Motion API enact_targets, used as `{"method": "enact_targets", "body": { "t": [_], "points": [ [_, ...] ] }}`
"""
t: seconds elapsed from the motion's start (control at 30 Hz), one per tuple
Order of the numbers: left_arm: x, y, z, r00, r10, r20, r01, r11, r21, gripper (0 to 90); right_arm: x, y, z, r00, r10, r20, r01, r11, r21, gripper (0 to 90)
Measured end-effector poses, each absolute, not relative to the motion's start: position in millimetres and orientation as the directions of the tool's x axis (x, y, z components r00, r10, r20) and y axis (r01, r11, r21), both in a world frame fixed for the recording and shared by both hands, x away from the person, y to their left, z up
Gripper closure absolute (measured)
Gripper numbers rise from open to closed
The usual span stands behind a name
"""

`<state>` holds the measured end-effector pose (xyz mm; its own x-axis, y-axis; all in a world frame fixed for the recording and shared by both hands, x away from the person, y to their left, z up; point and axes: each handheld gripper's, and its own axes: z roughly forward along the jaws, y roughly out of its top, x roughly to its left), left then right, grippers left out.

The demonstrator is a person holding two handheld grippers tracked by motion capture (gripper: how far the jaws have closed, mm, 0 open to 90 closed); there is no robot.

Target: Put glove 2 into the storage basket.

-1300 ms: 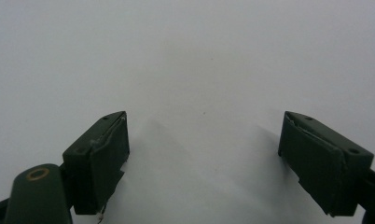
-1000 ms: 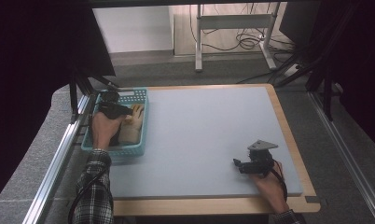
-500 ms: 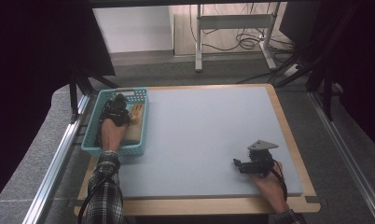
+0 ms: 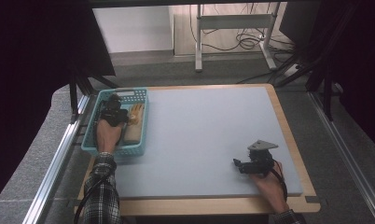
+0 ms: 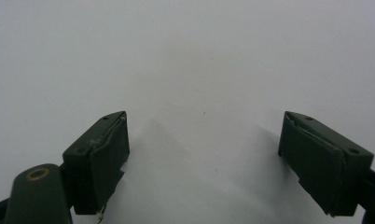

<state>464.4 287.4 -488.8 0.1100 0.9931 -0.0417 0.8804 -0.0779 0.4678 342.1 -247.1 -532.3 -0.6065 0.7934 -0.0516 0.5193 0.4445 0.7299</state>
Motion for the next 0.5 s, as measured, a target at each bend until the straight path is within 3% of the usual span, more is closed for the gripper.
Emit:
{"method": "enact_targets", "body": {
  "t": [0.5],
  "points": [
    [455.3,297.2,-468.9,0.136,0.987,-0.079,0.823,-0.068,0.565,31.4,342.1,-247.1,-532.3,-0.606,0.794,-0.052,0.519,0.444,0.730,15.8]
  ]
}}
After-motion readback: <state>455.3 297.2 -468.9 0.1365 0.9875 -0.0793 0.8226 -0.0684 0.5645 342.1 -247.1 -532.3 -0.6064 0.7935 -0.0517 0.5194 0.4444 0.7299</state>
